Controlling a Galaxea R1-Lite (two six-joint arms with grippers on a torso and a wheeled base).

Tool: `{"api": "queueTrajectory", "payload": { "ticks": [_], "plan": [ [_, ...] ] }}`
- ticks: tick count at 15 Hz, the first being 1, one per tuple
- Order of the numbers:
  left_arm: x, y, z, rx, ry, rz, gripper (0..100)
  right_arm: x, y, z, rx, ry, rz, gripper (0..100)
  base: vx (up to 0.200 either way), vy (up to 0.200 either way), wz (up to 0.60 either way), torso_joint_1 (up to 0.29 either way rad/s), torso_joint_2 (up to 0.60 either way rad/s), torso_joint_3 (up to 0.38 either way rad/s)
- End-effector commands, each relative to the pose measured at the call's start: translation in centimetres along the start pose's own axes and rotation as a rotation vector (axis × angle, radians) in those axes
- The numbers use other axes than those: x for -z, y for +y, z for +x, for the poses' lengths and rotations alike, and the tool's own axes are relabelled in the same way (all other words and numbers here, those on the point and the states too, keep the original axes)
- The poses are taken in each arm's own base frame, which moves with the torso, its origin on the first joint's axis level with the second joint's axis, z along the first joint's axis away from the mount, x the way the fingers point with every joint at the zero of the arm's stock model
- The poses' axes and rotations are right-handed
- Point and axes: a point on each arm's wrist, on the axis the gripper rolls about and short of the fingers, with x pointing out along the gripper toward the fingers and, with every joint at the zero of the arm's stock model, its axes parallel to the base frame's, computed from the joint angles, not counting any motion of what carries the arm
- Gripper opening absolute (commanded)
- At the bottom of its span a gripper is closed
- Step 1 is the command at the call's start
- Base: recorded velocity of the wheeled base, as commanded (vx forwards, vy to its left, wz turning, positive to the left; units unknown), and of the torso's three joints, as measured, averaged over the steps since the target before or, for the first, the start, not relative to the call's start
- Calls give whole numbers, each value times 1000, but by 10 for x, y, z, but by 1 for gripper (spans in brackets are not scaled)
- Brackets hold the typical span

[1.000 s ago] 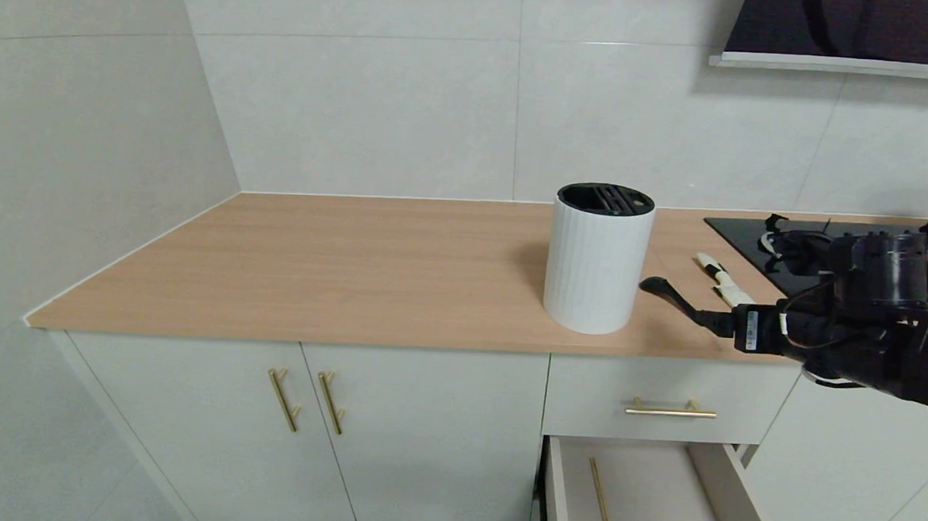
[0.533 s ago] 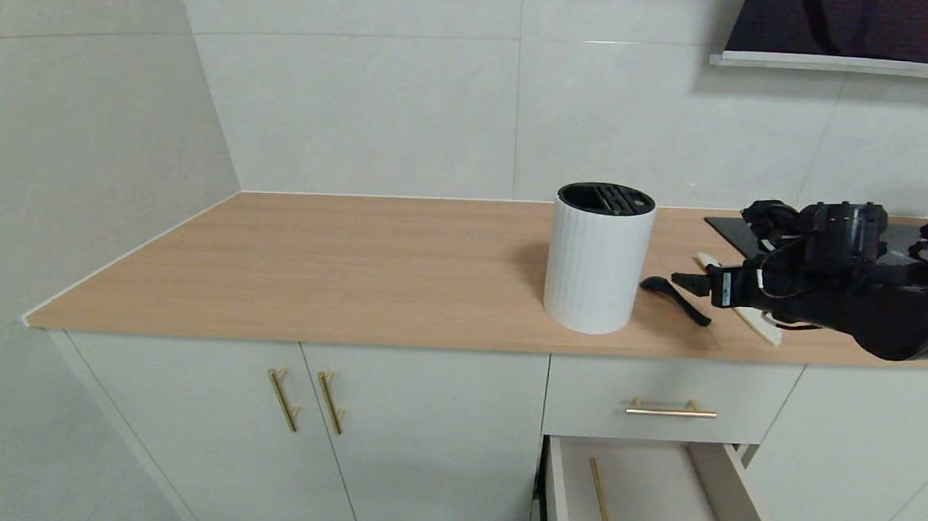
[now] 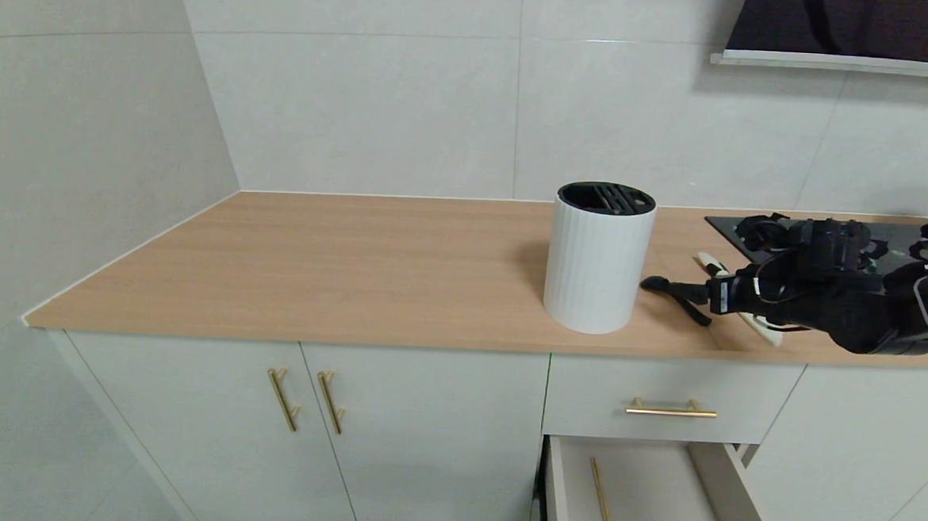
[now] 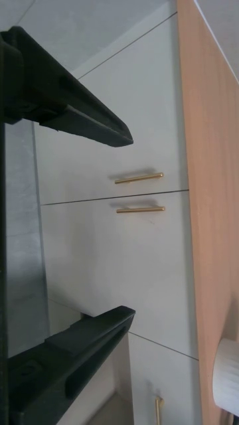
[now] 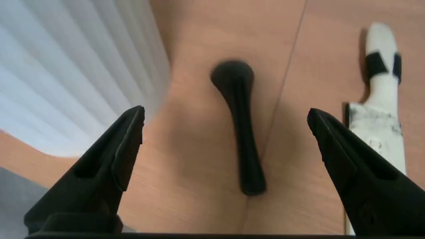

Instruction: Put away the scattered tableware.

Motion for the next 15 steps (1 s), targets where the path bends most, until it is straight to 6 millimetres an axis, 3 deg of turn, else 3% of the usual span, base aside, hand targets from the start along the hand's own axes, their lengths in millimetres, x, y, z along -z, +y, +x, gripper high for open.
{"api": "queueTrajectory", "payload": {
  "ticks": [1,15],
  "plan": [
    [0,0,0,0,1,1,100,11,-1,8,-5,27,6,100,0,0,0,0,0,0],
    [0,0,0,0,-1,0,100,41,-10,38,25,84,-20,100,0,0,0,0,0,0]
  ]
}}
